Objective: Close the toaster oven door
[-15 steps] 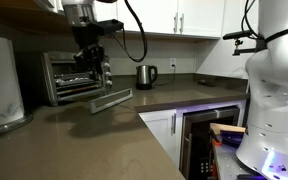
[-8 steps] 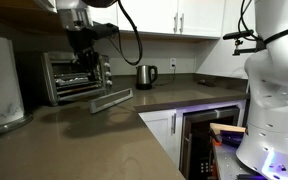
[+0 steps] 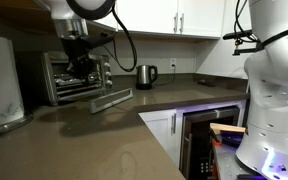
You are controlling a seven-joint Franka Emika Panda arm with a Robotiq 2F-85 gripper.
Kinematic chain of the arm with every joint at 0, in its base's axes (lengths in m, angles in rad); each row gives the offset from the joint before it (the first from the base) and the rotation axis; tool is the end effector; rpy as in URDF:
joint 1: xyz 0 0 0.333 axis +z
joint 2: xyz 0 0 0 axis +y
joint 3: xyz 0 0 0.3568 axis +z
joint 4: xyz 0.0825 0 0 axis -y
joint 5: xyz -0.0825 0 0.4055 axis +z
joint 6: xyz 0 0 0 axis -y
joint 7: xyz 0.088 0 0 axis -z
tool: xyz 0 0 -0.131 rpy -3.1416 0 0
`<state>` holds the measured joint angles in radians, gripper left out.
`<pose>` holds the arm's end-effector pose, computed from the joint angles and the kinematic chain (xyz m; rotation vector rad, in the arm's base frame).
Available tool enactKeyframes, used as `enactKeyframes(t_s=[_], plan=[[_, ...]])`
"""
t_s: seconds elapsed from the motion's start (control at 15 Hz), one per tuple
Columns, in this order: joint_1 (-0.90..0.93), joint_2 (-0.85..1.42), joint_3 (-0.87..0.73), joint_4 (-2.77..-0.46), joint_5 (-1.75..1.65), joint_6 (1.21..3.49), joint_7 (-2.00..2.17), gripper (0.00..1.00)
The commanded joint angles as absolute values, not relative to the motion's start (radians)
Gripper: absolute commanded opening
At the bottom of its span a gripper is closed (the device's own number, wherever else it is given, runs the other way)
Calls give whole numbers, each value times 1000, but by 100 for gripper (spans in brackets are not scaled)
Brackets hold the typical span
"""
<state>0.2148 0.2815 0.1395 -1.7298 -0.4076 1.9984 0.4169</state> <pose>0.6414 0.1945 0.4290 2.8233 0.1476 0.1674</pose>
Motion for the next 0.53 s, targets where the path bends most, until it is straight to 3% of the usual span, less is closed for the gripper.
enactKeyframes(t_s=[0.0, 0.47], plan=[[226, 323, 115, -1688, -406, 2023, 377, 0], [219, 377, 103, -1652, -367, 2075, 327, 0]])
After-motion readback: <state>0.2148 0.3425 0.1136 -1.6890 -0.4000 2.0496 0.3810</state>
